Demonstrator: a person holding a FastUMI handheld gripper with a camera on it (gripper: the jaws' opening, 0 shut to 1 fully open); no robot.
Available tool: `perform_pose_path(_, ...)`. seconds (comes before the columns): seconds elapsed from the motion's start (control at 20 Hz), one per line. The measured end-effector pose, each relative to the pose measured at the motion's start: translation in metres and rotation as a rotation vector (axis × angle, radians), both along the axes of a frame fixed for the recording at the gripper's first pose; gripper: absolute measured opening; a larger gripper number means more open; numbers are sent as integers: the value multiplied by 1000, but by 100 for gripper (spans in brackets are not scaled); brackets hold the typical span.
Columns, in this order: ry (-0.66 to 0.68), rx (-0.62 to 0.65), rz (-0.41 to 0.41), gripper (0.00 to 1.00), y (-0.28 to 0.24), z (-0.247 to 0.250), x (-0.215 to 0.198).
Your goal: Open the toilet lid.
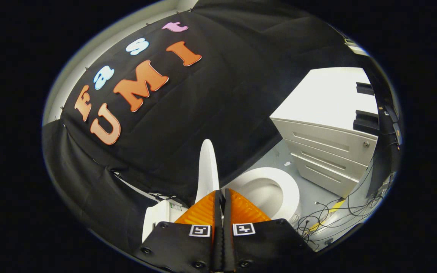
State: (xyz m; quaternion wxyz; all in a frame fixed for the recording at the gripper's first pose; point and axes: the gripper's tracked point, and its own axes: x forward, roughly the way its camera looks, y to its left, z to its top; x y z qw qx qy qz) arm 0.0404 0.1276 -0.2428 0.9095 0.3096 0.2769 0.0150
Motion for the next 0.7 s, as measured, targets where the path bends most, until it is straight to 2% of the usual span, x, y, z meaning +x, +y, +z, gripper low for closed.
perform_pose_path(0.15,-13,-66,27,8,20,16,-2)
perform_pose_path(0.55,-87,-109,55,8,75,52,-13)
perform_pose_path(0.7,-120,-164,86,8,98,64,-17)
